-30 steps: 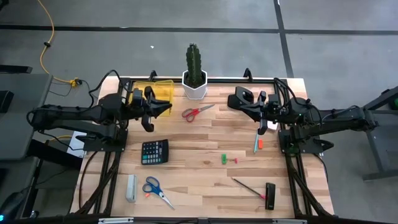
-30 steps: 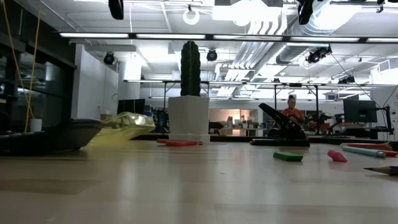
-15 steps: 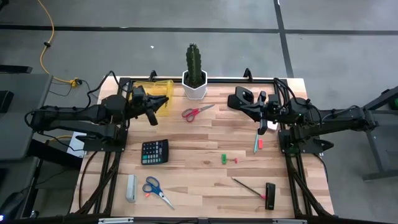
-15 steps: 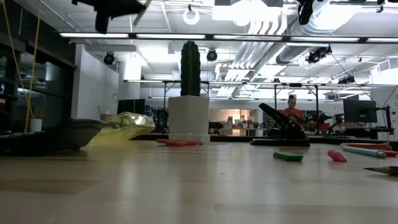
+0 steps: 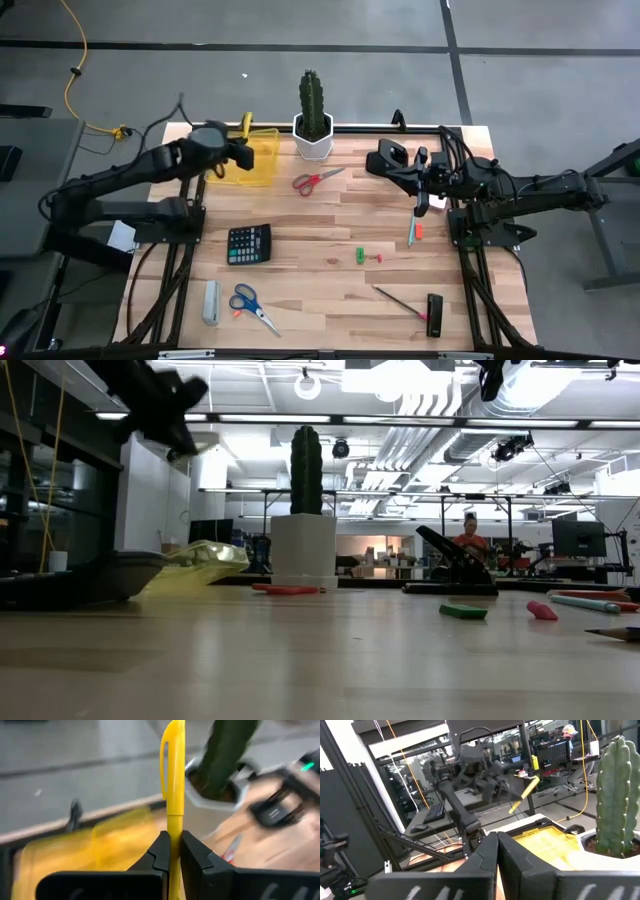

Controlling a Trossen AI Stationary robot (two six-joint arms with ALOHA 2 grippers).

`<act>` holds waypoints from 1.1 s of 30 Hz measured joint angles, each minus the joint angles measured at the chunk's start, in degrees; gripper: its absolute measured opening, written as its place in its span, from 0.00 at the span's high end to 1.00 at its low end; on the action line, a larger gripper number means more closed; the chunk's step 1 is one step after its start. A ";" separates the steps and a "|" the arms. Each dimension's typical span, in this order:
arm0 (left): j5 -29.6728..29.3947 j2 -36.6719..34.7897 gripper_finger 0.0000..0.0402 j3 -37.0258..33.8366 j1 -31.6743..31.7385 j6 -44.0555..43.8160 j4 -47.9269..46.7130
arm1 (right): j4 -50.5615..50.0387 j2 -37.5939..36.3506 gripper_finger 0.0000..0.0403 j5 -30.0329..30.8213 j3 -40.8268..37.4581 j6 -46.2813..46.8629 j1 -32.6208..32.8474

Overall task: Pack school essentials
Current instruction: Put the yellow pen into the transparent yellow supply box

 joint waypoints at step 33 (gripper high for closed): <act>11.68 35.87 0.85 -2.78 16.37 0.71 10.76 | -1.45 0.00 1.00 0.02 0.00 0.59 0.00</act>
